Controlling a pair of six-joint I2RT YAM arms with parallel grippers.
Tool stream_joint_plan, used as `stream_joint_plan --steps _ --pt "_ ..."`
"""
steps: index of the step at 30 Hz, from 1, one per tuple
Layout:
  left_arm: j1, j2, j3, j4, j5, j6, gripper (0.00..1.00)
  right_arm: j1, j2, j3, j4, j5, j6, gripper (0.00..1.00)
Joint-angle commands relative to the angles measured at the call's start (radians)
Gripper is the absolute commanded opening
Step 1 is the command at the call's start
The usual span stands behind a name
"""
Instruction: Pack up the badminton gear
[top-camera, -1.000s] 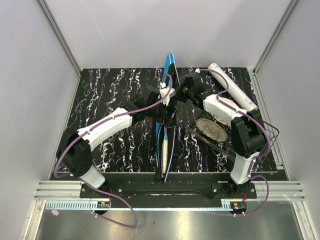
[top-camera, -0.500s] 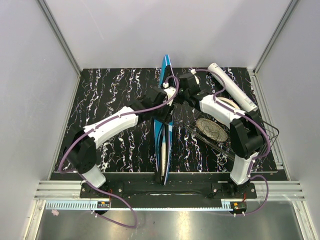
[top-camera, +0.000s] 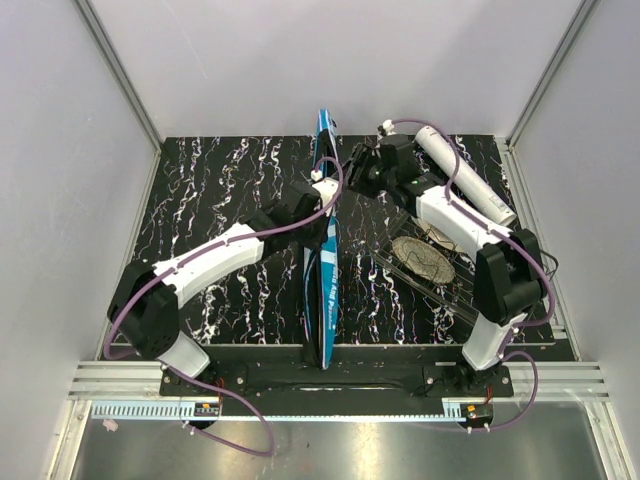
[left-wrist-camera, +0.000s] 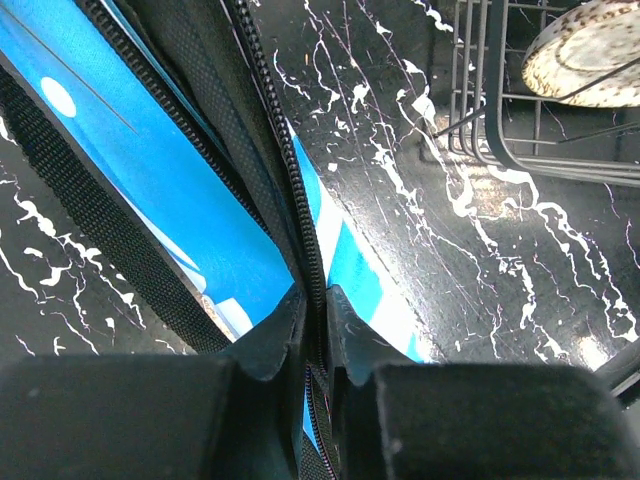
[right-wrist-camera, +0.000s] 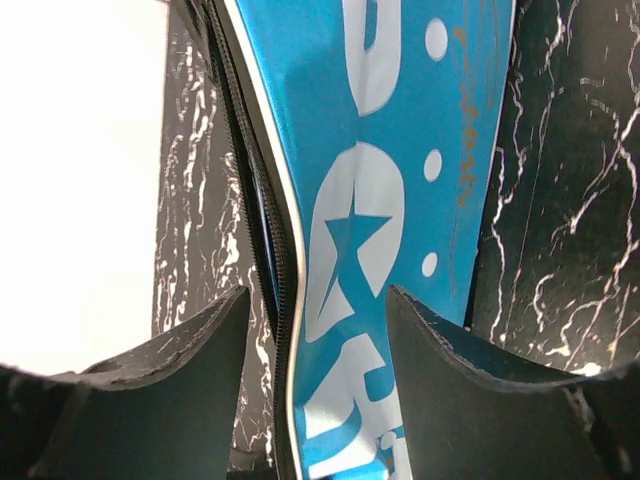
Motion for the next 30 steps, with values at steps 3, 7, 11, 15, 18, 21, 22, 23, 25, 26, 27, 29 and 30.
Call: stream_joint_plan --steps 3,7,11,15,18,21,22,23,25,26,27,29,30 --pt "0.004 -0.100 -0.077 0.110 0.060 0.030 0.00 -0.091 -0.044 0.082 0.078 -0.234 -0.139 0.62" --pt "0.004 -0.132 -0.111 0.184 0.109 0.052 0.00 -0.095 -0.024 0.144 0.123 -0.276 -0.083 0.56" --pt "0.008 -0.134 -0.107 0.190 0.141 0.069 0.00 -0.091 0.025 0.208 0.172 -0.305 -0.001 0.47" --pt "0.008 -0.126 -0.091 0.181 0.158 0.085 0.00 -0.068 0.075 0.323 0.037 -0.221 -0.056 0.42" --pt "0.010 -0.105 -0.058 0.139 0.144 0.097 0.00 -0.045 0.123 0.412 -0.099 -0.141 -0.156 0.36" --pt "0.008 -0.092 -0.030 0.113 0.140 0.105 0.00 -0.022 0.131 0.446 -0.170 -0.049 -0.233 0.28" --pt "0.008 -0.083 -0.025 0.109 0.138 0.105 0.00 -0.013 0.132 0.448 -0.179 -0.034 -0.244 0.26" --pt "0.010 -0.079 -0.016 0.104 0.136 0.105 0.00 -0.010 0.132 0.451 -0.185 -0.021 -0.253 0.26" --pt "0.008 -0.069 -0.008 0.095 0.136 0.103 0.00 -0.003 0.141 0.460 -0.213 -0.001 -0.251 0.26" --pt "0.010 -0.069 -0.001 0.092 0.135 0.103 0.00 0.000 0.146 0.463 -0.222 0.008 -0.251 0.26" --pt "0.010 -0.065 0.002 0.082 0.132 0.100 0.00 0.003 0.149 0.466 -0.237 0.022 -0.250 0.26" --pt "0.008 -0.062 0.011 0.076 0.129 0.099 0.00 0.007 0.161 0.474 -0.260 0.067 -0.222 0.26" --pt "0.007 -0.063 0.015 0.075 0.123 0.096 0.00 0.010 0.168 0.480 -0.282 0.083 -0.218 0.26"
